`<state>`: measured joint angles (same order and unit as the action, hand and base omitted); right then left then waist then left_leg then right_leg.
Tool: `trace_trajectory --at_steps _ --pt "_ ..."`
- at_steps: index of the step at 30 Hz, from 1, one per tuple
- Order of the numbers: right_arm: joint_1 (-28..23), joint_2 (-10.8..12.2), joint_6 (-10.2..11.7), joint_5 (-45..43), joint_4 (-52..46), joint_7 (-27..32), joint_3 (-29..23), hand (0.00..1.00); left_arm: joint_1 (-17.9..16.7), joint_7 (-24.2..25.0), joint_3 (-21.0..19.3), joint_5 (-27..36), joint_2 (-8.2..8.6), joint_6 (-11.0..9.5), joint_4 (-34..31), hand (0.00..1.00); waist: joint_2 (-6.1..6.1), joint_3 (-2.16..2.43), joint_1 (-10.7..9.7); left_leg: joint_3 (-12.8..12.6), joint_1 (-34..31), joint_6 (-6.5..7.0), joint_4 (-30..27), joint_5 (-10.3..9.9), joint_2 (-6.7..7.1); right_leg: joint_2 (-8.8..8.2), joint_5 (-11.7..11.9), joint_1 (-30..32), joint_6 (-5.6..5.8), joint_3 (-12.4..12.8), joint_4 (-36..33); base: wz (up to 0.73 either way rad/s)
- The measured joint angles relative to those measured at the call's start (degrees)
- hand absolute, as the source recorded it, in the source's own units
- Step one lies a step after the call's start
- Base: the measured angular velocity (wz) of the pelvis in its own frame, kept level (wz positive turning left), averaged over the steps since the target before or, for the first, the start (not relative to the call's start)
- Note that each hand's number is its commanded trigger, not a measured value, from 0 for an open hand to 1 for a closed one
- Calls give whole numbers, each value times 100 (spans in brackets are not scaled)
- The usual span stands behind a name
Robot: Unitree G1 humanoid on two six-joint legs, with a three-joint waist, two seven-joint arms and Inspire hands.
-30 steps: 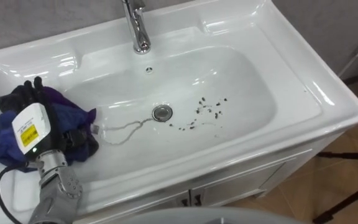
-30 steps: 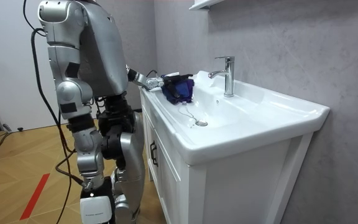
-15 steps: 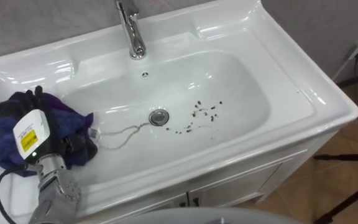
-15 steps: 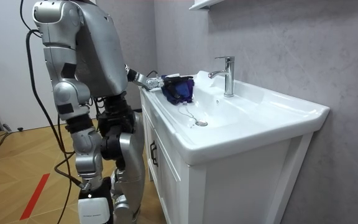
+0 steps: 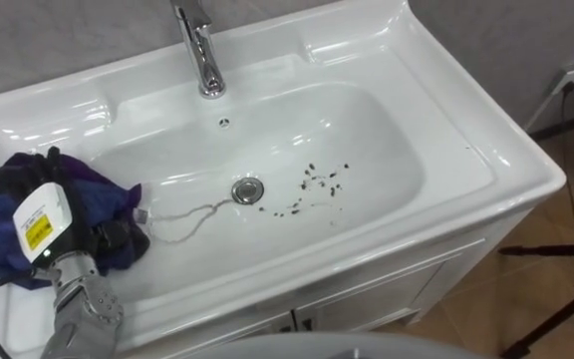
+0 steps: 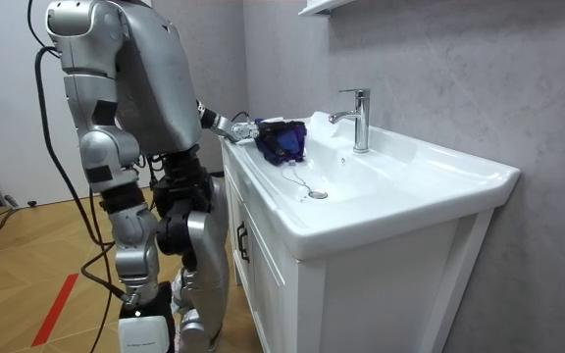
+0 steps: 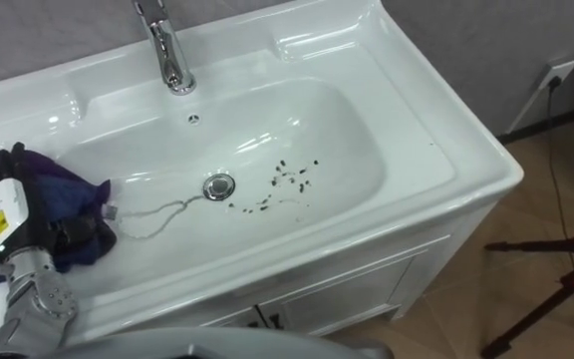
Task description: Wipe basin
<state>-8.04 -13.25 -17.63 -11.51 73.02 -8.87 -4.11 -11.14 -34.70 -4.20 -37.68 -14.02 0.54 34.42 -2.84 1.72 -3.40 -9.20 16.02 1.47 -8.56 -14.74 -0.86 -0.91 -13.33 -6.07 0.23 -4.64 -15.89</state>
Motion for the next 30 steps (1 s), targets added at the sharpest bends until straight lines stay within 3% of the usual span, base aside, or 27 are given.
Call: trace_trajectory --at_steps 1,2,3,4,10,14,30 --pt "-1 1 -1 4 0 0 0 0 0 4 -10 0 1 0 4 0 2 1 0 0 1 -3 0 2 -5 4 -1 -1 -5 0 0 0" --pt "-1 4 -2 5 0 1 0 0 0 9 -22 -1 -3 0 17 22 3 2 0 0 1 -9 0 5 -13 12 0 -2 -14 0 0 0" --pt "0 7 -2 5 -1 3 0 0 1 13 -23 0 -11 0 34 71 3 2 0 0 2 -20 1 12 -18 17 0 -3 -21 0 1 0" --pt "0 7 -2 5 -1 4 0 0 1 16 -25 0 -12 0 42 100 3 2 0 0 2 -26 1 15 -20 19 -1 -3 -25 0 1 0" --pt "0 11 -7 5 -1 9 -1 0 5 2 -59 -8 -19 0 73 100 3 2 0 0 4 -38 1 22 -40 38 -9 -3 -51 -1 1 0" --pt "0 13 -8 6 -1 10 0 0 7 -310 -83 -45 -32 0 73 100 7 4 0 0 5 -38 4 22 -42 40 -11 -4 -54 -2 1 0" --pt "12 27 -16 2 -7 39 48 0 68 -775 -183 -131 -95 -1 80 100 9 6 0 -4 43 -39 28 23 -55 67 -7 -26 -66 25 16 0"
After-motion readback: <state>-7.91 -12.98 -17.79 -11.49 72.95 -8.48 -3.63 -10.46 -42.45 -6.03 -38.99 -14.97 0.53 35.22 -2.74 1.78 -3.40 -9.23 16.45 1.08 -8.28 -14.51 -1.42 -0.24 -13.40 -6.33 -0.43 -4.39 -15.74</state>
